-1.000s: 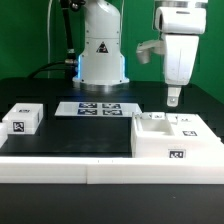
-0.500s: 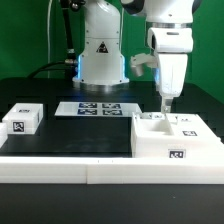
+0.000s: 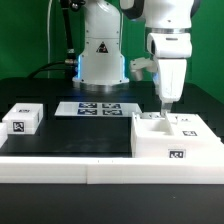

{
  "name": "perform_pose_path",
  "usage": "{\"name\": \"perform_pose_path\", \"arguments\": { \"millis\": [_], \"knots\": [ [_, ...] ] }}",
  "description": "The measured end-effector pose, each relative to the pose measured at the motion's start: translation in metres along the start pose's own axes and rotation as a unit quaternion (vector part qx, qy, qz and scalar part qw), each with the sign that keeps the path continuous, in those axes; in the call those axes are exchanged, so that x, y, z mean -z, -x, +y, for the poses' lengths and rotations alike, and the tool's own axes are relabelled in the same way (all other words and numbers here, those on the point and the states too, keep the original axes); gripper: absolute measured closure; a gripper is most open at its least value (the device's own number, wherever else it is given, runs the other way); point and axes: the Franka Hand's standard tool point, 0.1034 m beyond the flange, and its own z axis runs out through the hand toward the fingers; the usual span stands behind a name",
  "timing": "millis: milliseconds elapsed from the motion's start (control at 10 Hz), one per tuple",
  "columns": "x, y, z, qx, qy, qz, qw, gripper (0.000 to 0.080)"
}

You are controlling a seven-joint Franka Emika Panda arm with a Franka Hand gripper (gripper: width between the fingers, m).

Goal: Assemble cabinet

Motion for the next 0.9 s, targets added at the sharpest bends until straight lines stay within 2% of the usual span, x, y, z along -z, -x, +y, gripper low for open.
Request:
{"name": "perform_pose_path", "arguments": {
  "millis": [200, 500, 800, 900],
  "knots": [
    [-0.0081, 0.0001, -0.004, -0.001, -0.007, 0.001, 1.0, 0.0002],
    [-0.0114, 0.0024, -0.005, -0.004, -0.011, 0.001, 1.0, 0.0002],
    [-0.0125, 0.0027, -0.0058, -0.004, -0.012, 0.001, 1.0, 0.0402],
    [-0.0132, 0.0029, -0.0062, -0.005, -0.013, 0.001, 1.0, 0.0402]
  ]
}}
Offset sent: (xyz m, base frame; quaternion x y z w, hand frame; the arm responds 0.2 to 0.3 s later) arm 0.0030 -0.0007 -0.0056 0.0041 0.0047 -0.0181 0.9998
